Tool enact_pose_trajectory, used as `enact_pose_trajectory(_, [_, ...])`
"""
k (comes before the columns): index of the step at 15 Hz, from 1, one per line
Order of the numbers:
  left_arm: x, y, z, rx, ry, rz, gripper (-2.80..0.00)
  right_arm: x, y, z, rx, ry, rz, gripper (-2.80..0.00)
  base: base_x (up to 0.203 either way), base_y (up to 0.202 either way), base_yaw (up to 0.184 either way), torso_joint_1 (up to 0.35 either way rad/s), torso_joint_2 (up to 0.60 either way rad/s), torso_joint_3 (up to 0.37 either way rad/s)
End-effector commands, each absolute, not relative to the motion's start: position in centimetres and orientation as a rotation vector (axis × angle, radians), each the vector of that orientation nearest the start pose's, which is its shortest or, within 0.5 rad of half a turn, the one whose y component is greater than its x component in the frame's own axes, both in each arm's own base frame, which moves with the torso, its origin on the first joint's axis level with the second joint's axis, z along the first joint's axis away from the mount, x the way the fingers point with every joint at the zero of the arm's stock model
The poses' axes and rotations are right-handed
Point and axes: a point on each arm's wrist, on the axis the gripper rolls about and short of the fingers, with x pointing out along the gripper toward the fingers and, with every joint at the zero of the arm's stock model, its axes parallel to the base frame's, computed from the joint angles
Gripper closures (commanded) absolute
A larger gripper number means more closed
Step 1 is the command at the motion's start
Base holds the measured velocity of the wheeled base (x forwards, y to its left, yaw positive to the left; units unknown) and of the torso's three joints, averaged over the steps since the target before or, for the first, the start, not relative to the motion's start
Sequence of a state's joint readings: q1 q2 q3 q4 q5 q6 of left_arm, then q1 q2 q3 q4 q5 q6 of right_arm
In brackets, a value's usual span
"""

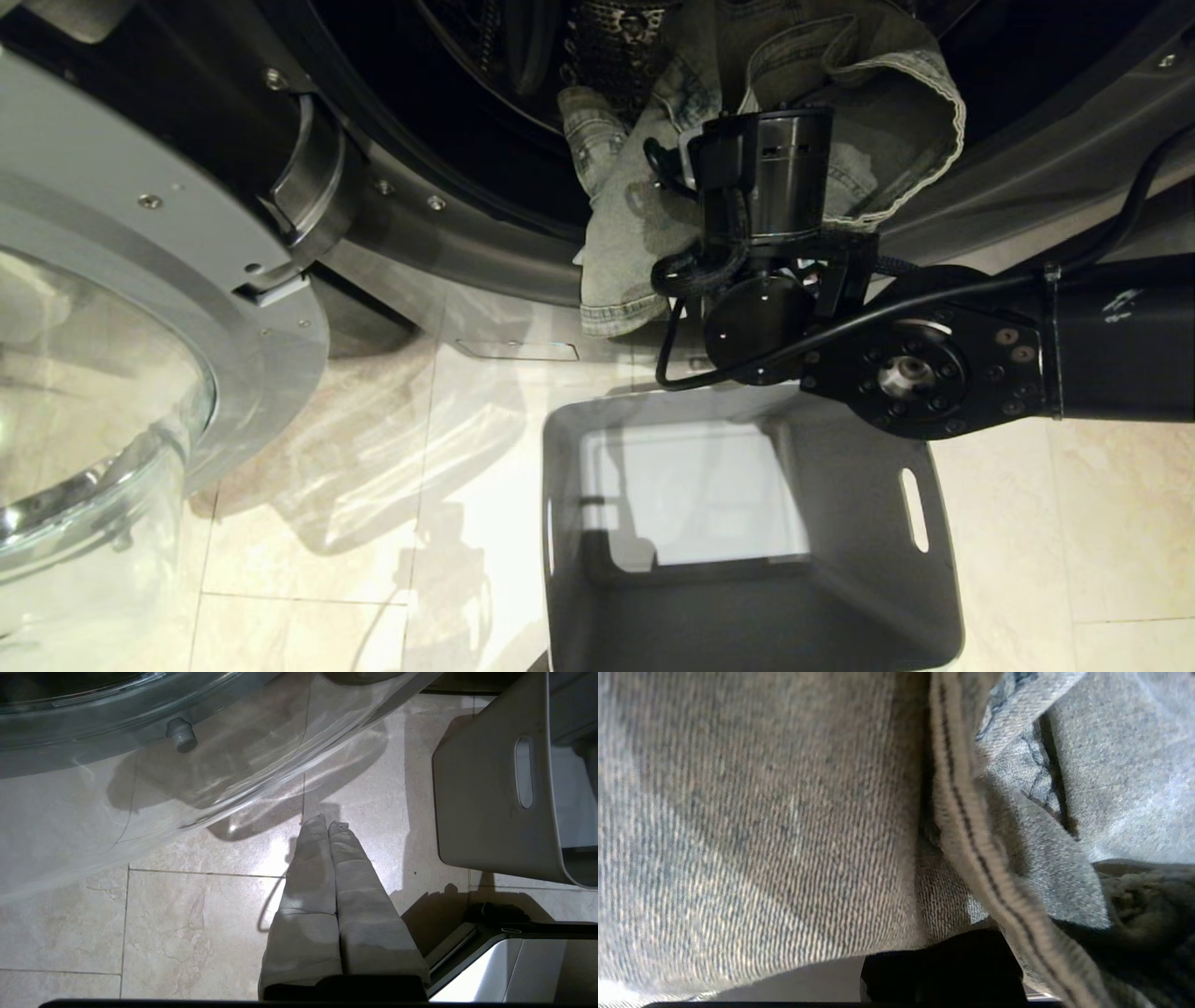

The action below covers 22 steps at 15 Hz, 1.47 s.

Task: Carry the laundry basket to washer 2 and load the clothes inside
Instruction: Place the clothes into the washing machine

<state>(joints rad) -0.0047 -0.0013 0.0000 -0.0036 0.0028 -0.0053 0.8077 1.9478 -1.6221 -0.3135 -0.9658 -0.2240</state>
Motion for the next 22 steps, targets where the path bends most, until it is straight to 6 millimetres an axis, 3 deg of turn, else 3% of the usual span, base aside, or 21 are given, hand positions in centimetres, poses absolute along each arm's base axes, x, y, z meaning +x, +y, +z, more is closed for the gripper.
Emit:
enact_pose_trajectory(1, [-2.3,0.0,7.6,-0.006,-0.005,-0.002,0.0,27.3,26.0,32.7,-0.173,-0.04,-0.168,0.0,0.0,0.0,0.0,0.0,0.0,0.0])
enact_pose_trajectory(4, [-2.3,0.0,7.6,-0.006,-0.005,-0.001,0.0,26.9,25.5,32.7,-0.185,-0.035,-0.161,0.0,0.0,0.0,0.0,0.0,0.0,0.0])
enact_pose_trajectory(8, [-2.3,0.0,7.6,-0.006,-0.005,-0.002,0.0,26.6,25.4,28.6,-0.322,0.082,-0.095,0.0,0.0,0.0,0.0,0.0,0.0,0.0])
enact_pose_trajectory(10, [-2.3,0.0,7.6,-0.006,-0.005,-0.002,0.0,26.4,25.4,27.7,-0.315,0.106,-0.04,0.0,0.0,0.0,0.0,0.0,0.0,0.0])
enact_pose_trajectory(16, [-2.3,0.0,7.6,-0.006,-0.005,-0.002,0.0,25.8,25.3,27.9,-0.322,0.109,-0.011,0.0,0.0,0.0,0.0,0.0,0.0,0.0])
enact_pose_trajectory(22, [-2.3,0.0,7.6,-0.006,-0.005,-0.002,0.0,26.5,25.9,29.0,-0.275,0.065,-0.024,0.0,0.0,0.0,0.0,0.0,0.0,0.0])
